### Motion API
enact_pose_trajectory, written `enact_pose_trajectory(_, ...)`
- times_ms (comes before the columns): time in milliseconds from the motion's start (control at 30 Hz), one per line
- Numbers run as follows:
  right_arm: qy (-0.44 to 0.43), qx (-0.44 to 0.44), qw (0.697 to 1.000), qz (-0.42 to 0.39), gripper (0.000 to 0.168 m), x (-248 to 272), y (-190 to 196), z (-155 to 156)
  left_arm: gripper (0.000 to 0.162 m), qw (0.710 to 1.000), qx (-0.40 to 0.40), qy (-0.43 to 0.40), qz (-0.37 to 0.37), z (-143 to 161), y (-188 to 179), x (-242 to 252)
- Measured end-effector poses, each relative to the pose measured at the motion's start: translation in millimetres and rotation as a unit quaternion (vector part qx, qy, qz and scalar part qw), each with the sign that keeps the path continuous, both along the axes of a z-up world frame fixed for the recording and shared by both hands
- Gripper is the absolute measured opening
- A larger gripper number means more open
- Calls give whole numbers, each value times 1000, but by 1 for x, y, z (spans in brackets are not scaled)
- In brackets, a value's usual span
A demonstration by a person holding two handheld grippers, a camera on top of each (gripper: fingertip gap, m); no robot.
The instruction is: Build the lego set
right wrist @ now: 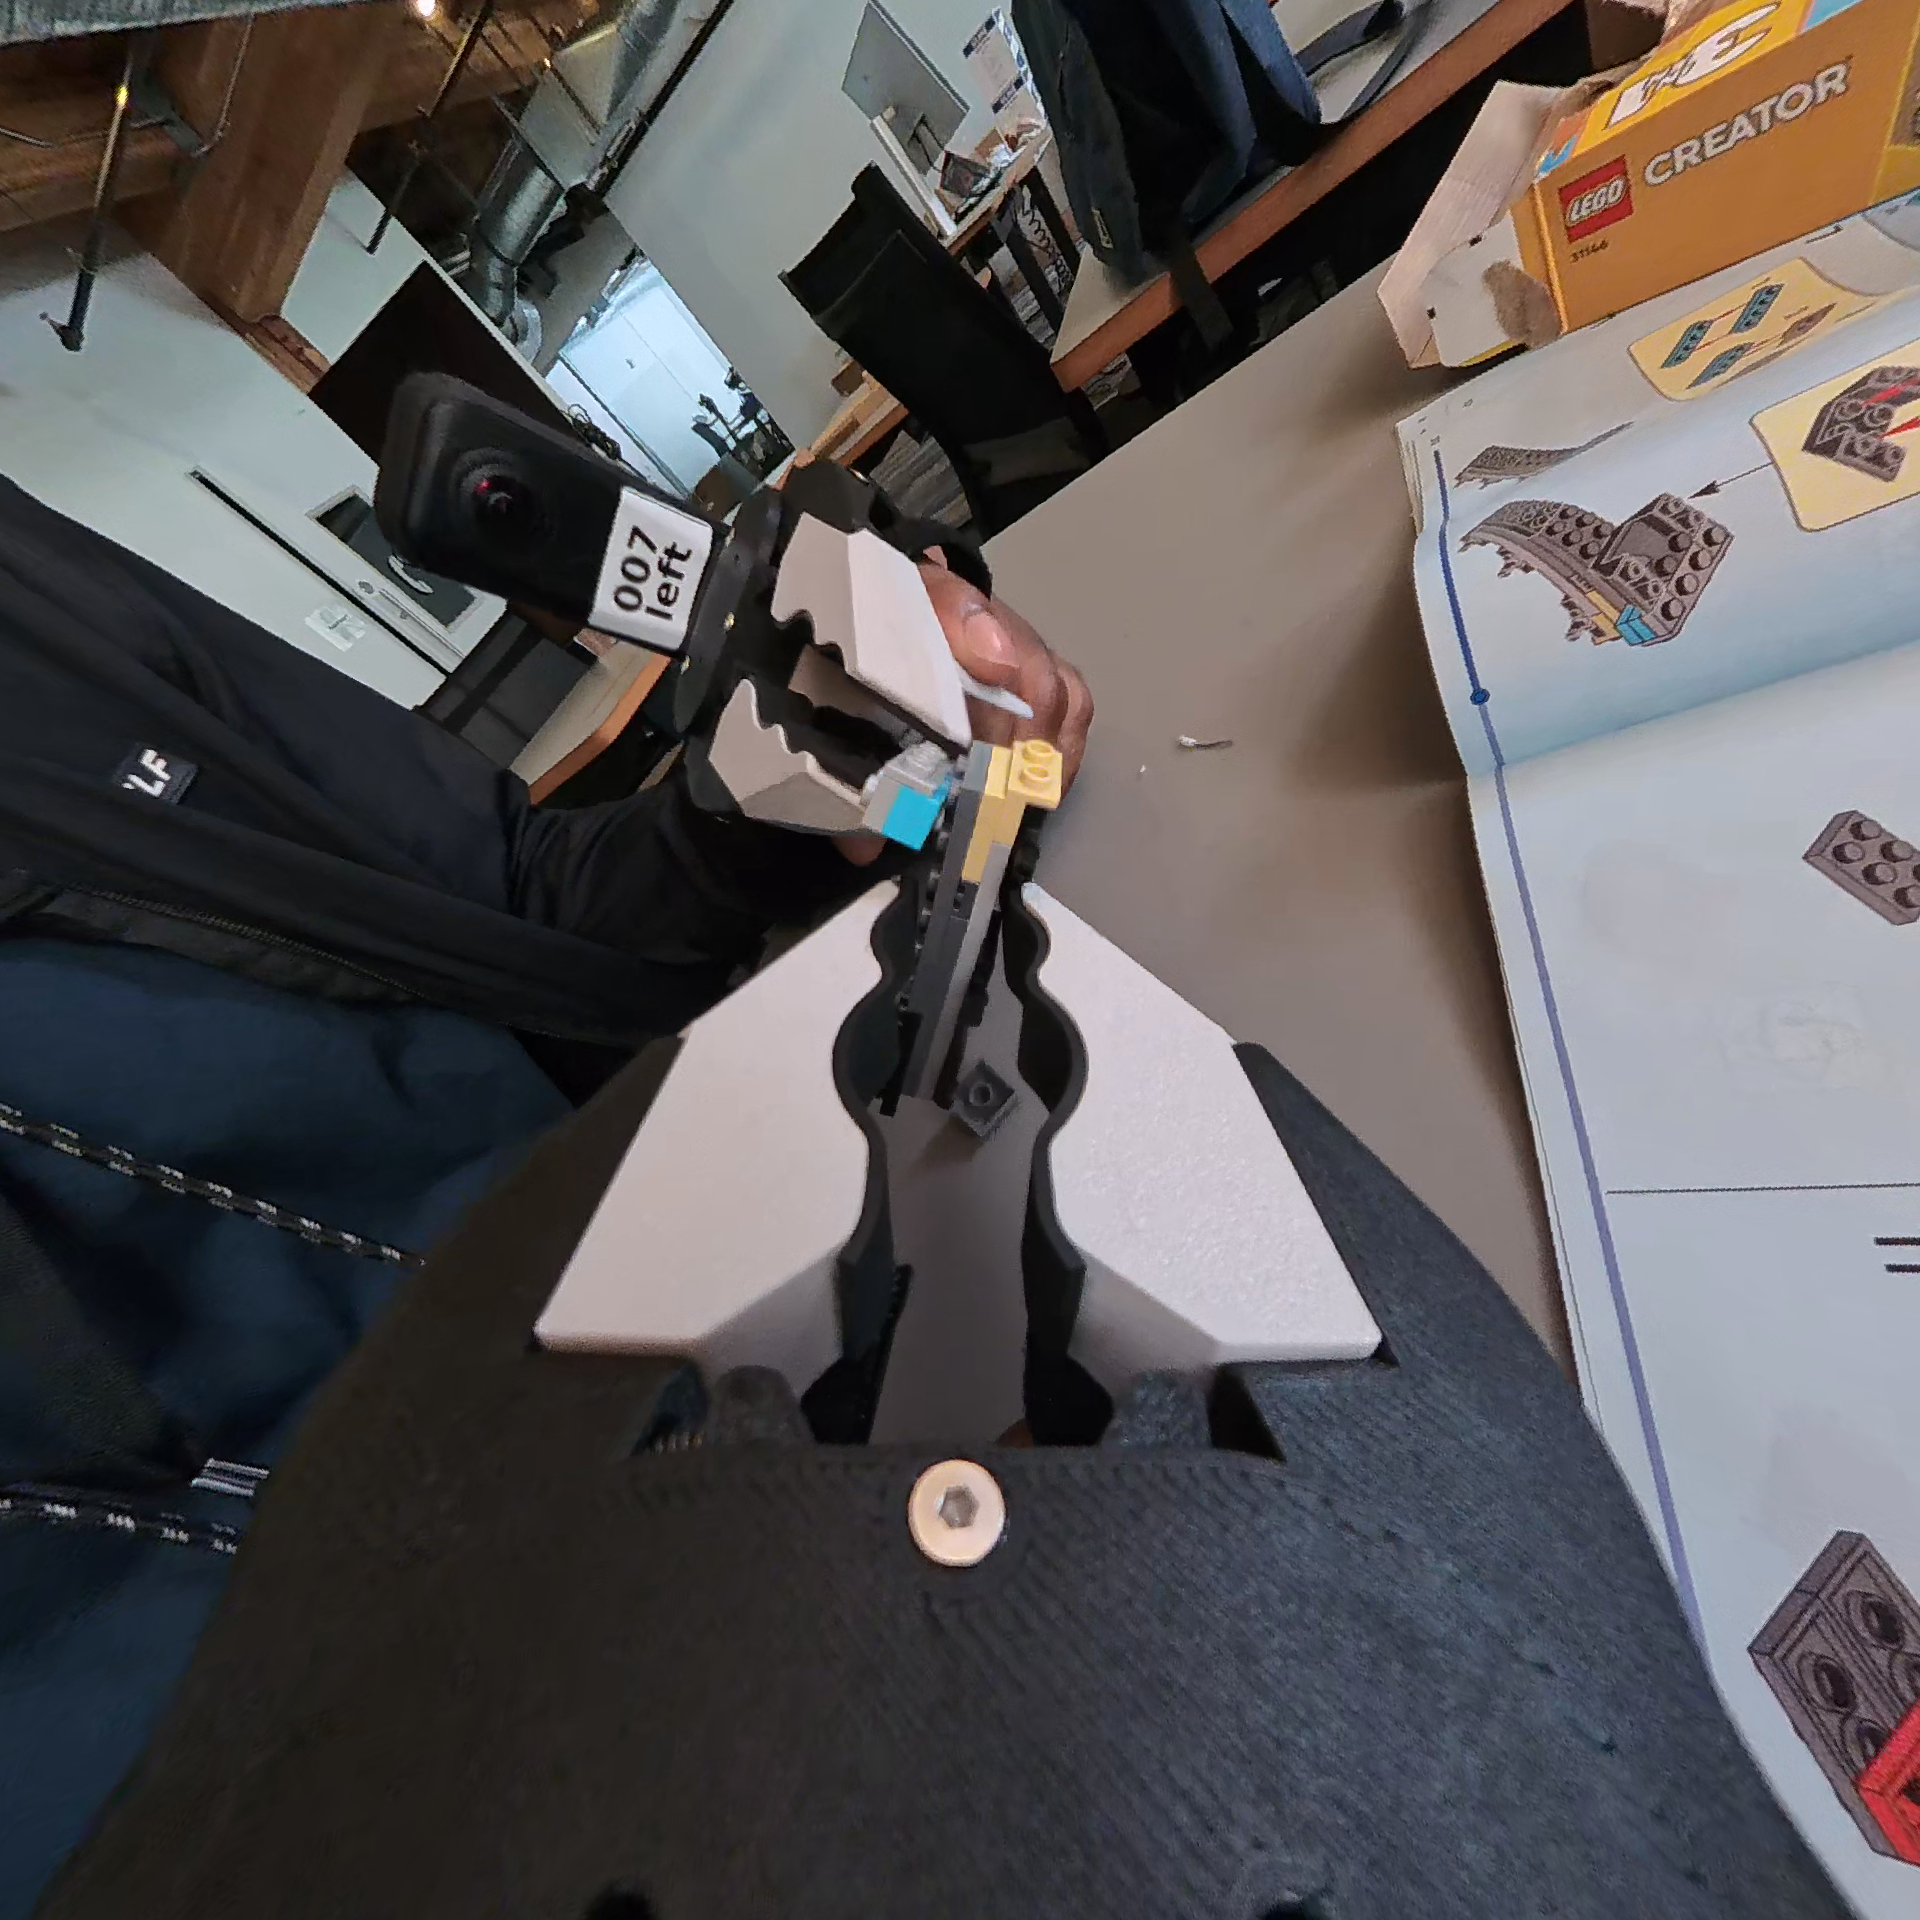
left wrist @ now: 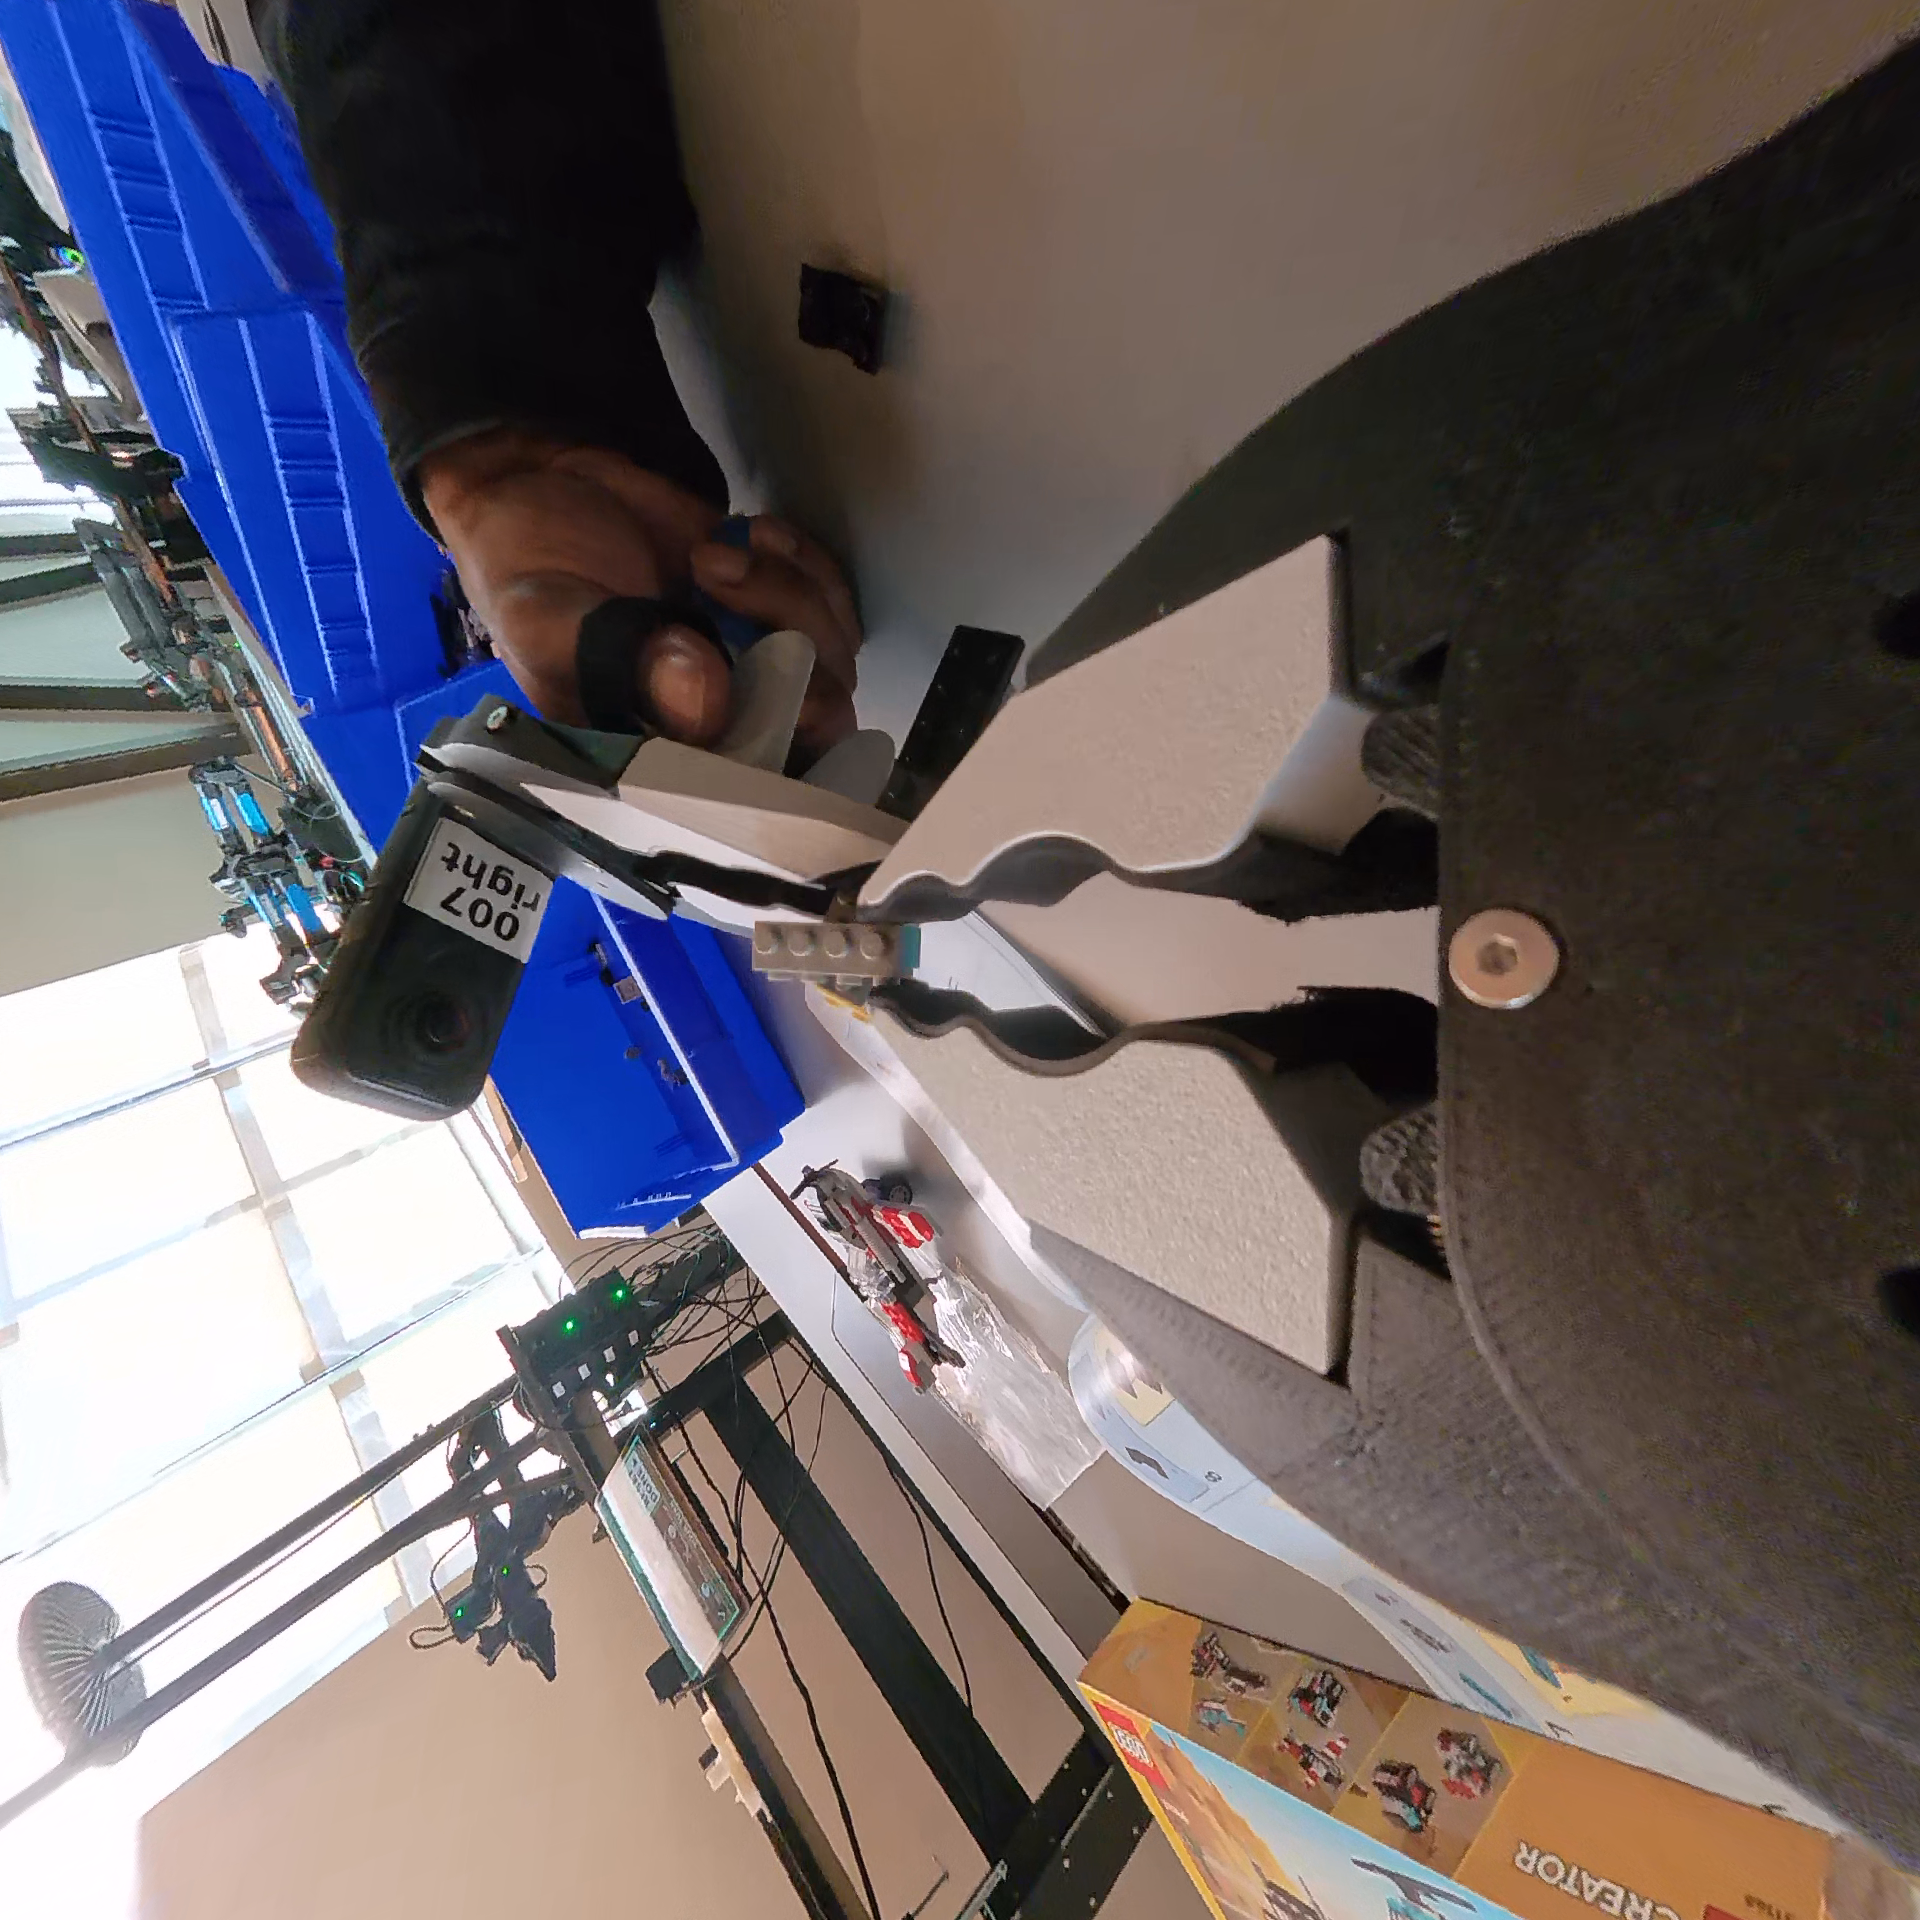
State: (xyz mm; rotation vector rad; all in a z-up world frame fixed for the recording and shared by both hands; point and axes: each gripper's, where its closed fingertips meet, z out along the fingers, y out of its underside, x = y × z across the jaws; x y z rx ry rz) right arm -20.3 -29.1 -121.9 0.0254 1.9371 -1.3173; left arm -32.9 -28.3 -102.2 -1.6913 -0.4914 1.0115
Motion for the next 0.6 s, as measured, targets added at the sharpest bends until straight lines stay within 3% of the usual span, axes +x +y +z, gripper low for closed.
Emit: enact_pose_trajectory(600,63,39,997,12,15,3,7,-16,12,998,-58,4,6,-12,3,-1)
